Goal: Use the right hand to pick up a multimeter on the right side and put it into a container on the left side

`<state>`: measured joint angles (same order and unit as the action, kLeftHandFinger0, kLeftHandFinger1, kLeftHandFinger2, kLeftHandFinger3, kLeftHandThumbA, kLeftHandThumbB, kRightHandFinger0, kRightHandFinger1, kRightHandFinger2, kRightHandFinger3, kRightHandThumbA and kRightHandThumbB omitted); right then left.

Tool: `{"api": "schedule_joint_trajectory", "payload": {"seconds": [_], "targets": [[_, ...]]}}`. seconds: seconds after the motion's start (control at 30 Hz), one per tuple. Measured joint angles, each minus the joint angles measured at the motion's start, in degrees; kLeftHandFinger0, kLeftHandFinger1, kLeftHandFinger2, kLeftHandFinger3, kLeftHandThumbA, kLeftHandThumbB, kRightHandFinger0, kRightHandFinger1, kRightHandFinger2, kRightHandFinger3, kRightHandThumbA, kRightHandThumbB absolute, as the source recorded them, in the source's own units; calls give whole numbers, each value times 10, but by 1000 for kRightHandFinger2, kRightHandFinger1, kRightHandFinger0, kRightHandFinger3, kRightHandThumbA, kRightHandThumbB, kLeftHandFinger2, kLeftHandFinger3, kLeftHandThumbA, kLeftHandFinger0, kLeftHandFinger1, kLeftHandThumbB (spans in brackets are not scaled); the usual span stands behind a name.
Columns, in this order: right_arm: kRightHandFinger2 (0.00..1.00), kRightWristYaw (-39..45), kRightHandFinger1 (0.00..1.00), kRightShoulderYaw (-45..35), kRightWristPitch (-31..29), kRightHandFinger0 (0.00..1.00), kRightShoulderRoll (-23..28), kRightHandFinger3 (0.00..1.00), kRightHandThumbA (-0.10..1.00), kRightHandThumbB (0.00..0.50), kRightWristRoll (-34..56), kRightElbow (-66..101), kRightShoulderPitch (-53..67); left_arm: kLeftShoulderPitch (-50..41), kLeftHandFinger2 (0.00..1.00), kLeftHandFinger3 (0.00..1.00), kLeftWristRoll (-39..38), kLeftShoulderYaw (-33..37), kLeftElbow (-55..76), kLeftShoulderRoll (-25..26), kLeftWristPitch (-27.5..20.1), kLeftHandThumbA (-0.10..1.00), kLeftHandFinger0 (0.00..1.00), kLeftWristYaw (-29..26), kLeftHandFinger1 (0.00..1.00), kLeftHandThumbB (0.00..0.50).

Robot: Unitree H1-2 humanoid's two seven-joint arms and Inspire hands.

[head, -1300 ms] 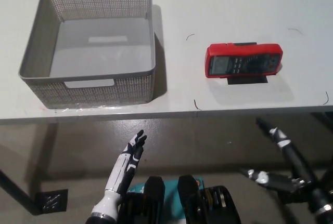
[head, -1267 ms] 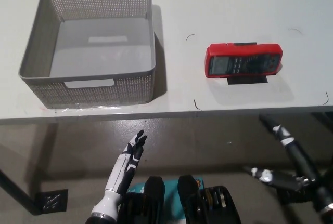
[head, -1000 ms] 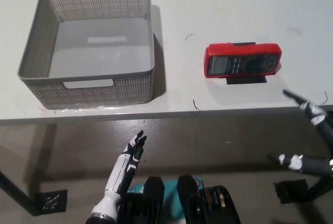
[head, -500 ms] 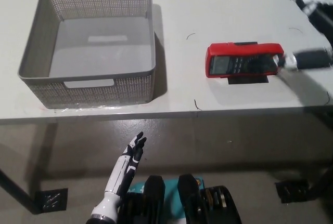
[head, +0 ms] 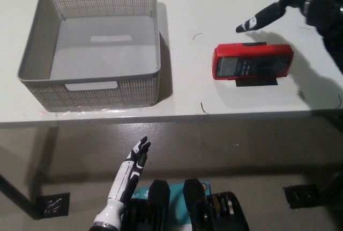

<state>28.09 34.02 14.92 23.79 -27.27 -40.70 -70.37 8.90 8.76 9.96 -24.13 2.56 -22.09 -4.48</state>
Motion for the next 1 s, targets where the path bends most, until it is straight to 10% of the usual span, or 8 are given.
{"api": "schedule_joint_trajectory", "payload": {"seconds": [0.37, 1.0], "targets": [[1000, 1, 1000, 100, -24, 1000, -95, 1000, 1000, 499, -61, -274, -96, 0, 1000, 1000, 3, 11, 1, 2, -17, 1000, 1000, -14, 1000, 472], [1000, 25, 1000, 133, -95, 1000, -105, 1000, 1000, 500, -103, -345, -54, -9, 1000, 1000, 2, 29, 1, 5, -24, 1000, 1000, -24, 1000, 476]]}}
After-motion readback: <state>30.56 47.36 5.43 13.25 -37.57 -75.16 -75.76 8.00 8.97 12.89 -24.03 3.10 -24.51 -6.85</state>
